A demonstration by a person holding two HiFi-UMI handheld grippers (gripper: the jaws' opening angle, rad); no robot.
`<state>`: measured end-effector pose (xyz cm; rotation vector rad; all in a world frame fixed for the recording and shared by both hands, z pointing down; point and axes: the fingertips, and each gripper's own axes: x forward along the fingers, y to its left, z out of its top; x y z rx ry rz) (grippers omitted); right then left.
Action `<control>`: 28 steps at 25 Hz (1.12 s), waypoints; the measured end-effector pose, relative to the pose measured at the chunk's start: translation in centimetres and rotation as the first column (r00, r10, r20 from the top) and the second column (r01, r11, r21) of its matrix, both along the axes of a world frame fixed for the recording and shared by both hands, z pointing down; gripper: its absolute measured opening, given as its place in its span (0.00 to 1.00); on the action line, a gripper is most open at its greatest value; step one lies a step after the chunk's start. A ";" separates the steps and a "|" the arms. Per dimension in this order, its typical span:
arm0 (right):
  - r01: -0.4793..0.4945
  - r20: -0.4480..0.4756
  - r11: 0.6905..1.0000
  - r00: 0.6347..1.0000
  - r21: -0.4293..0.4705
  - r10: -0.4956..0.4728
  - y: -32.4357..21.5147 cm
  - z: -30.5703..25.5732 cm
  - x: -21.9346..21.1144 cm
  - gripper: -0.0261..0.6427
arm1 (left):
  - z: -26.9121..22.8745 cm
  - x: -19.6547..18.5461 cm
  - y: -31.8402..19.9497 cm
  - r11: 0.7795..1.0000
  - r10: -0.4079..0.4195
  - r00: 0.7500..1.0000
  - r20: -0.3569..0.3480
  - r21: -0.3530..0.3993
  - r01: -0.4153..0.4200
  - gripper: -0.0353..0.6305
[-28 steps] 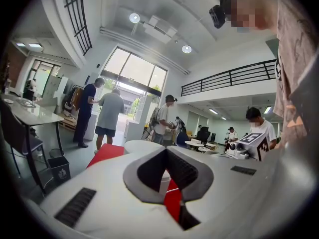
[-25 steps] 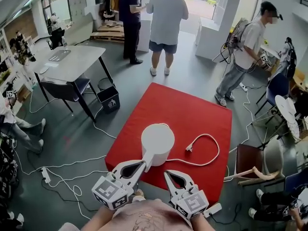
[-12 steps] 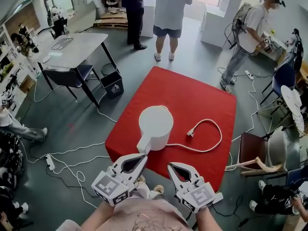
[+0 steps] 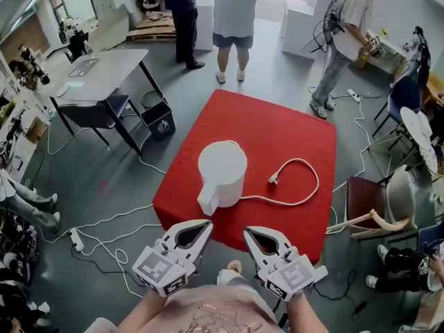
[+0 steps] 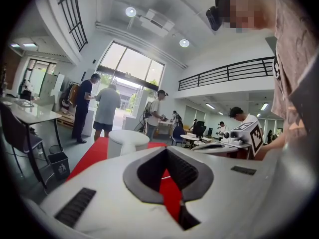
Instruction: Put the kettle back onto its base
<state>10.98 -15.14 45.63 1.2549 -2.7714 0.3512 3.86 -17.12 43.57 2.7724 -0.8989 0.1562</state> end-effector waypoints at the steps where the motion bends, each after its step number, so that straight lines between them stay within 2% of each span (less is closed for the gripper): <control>1: -0.004 0.002 1.000 1.000 0.001 0.004 0.2 0.0 -0.2 0.05 | 0.0 -0.3 0.3 1.000 0.006 1.000 -0.001 0.003 -0.006 0.03; 15: -0.036 -0.003 0.999 0.999 0.012 0.036 4.9 -1.6 -5.2 0.05 | -1.4 -5.2 4.9 0.997 0.069 0.997 -0.041 0.049 -0.067 0.03; 19: -0.058 -0.018 0.998 0.998 0.013 0.058 7.3 -1.7 -6.8 0.05 | -1.7 -6.7 7.1 0.993 0.100 0.993 -0.064 0.068 -0.096 0.03; 28: -0.141 0.013 0.990 0.990 0.024 0.141 14.4 -2.6 -10.7 0.05 | -1.8 -10.8 13.7 0.985 0.163 0.983 -0.083 0.075 -0.157 0.03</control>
